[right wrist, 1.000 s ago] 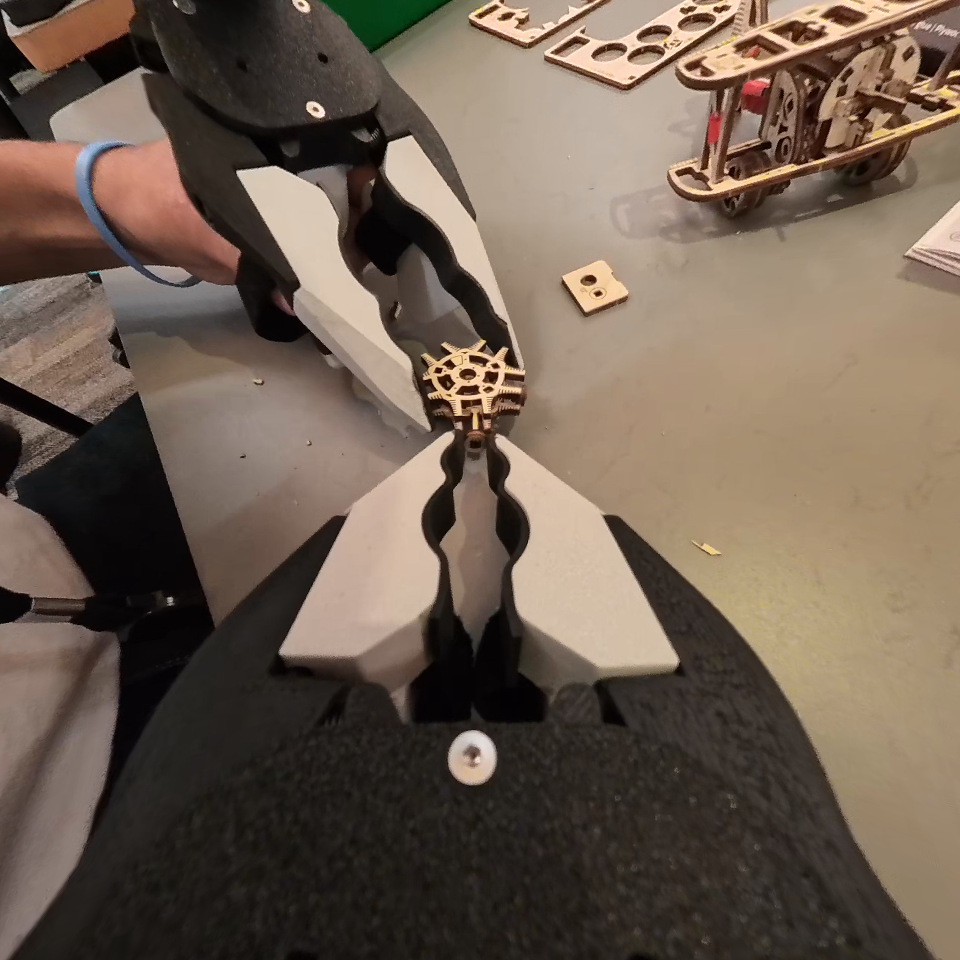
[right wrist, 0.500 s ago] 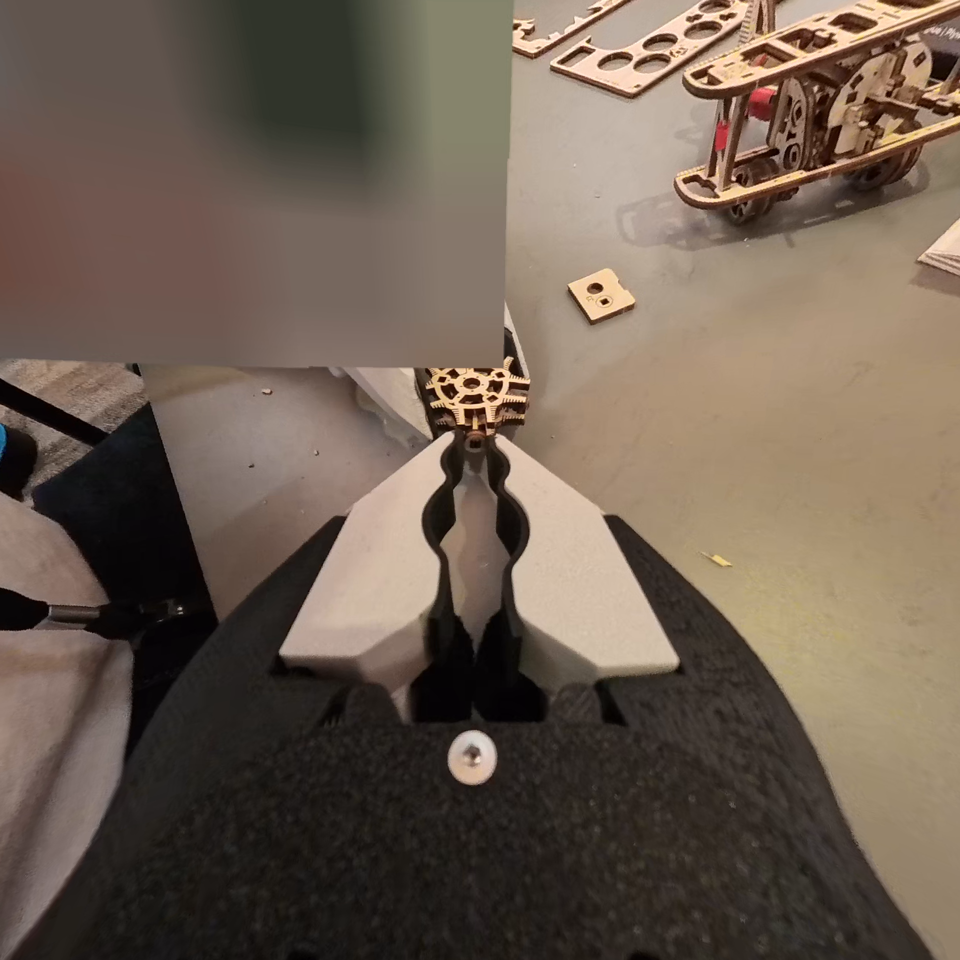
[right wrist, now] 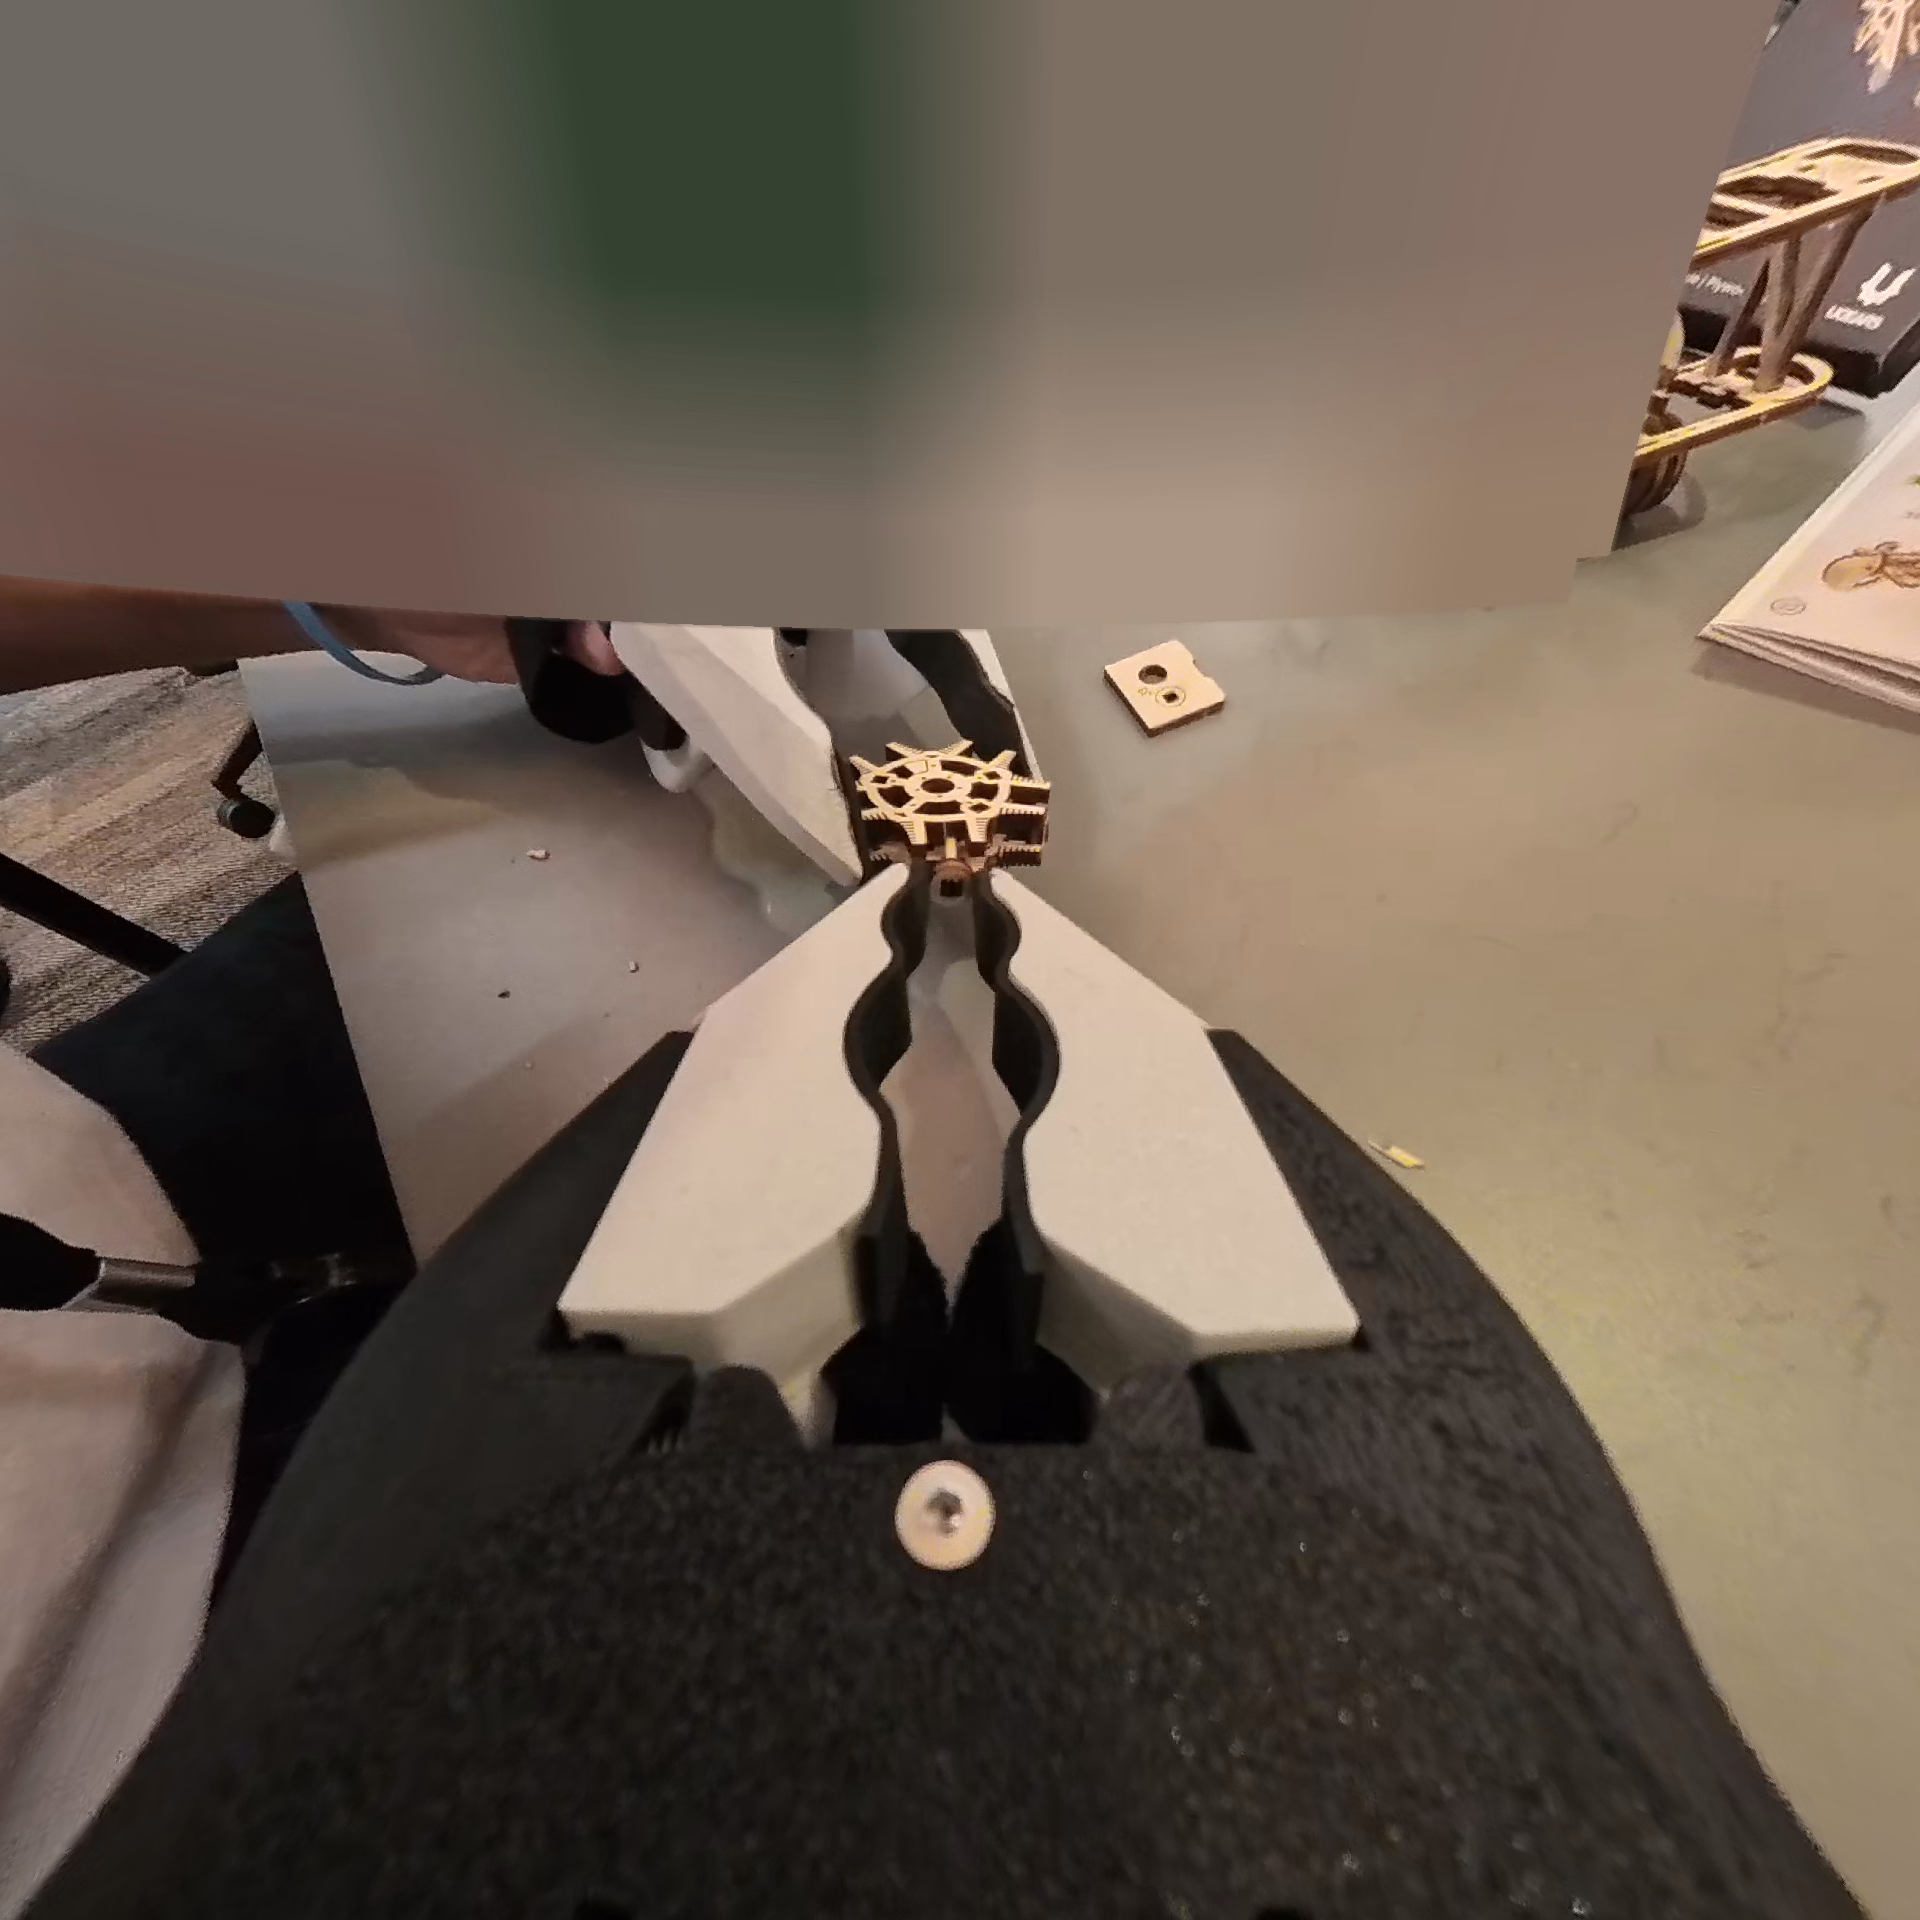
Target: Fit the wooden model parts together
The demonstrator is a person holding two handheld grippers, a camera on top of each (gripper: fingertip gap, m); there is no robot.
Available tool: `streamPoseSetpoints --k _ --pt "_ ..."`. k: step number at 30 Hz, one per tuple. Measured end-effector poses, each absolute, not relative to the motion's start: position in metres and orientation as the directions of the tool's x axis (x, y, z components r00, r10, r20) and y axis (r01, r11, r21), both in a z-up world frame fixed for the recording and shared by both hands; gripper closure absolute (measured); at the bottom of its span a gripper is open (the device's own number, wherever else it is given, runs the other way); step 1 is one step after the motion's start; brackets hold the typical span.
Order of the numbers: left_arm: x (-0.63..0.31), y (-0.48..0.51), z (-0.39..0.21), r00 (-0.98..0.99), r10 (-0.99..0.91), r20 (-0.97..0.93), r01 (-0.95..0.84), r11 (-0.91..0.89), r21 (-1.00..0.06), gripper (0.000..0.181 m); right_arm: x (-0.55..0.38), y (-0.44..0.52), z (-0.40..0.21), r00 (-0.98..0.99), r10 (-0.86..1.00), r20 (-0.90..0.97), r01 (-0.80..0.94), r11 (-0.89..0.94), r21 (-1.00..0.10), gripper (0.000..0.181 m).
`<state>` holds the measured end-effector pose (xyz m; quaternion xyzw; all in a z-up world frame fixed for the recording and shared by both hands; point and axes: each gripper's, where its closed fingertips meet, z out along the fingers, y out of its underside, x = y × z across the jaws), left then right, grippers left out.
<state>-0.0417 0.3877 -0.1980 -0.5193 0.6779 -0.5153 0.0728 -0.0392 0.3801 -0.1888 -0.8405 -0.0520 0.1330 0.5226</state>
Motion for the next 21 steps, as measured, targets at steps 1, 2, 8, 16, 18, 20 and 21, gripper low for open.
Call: streamPoseSetpoints --k 1,2,8,16,18,20,21 --pt "-0.0417 0.3878 -0.1977 -0.449 -0.776 0.442 -0.630 -0.076 -0.773 0.134 -0.0396 0.3802 -0.1884 0.958 0.230 -0.172 -0.053 -0.447 -0.893 0.174" --pt "-0.0416 0.3879 -0.1973 -0.449 -0.774 0.446 -0.630 -0.080 -0.773 0.134 -0.0395 0.3804 -0.1879 0.958 0.230 -0.173 -0.055 -0.444 -0.894 0.174" --pt "-0.0418 0.3886 -0.1969 -0.445 -0.769 0.459 -0.633 -0.092 -0.768 0.133 -0.0399 0.3814 -0.1870 0.961 0.229 -0.157 -0.041 -0.443 -0.896 0.174" --pt "-0.0415 0.3901 -0.1967 -0.436 -0.768 0.470 -0.637 -0.106 -0.764 0.134 -0.0406 0.3827 -0.1871 0.930 0.200 -0.308 -0.179 -0.485 -0.856 0.174" --pt "-0.0414 0.3902 -0.1975 -0.430 -0.767 0.475 -0.642 -0.110 -0.759 0.134 -0.0412 0.3831 -0.1878 0.935 0.220 -0.277 -0.143 -0.482 -0.864 0.173" --pt "-0.0413 0.3903 -0.1984 -0.427 -0.768 0.478 -0.647 -0.110 -0.754 0.134 -0.0417 0.3835 -0.1887 0.943 0.235 -0.234 -0.097 -0.480 -0.872 0.172" --pt "-0.0412 0.3903 -0.1986 -0.425 -0.767 0.480 -0.649 -0.112 -0.753 0.134 -0.0417 0.3838 -0.1882 0.947 0.243 -0.210 -0.072 -0.475 -0.877 0.172"
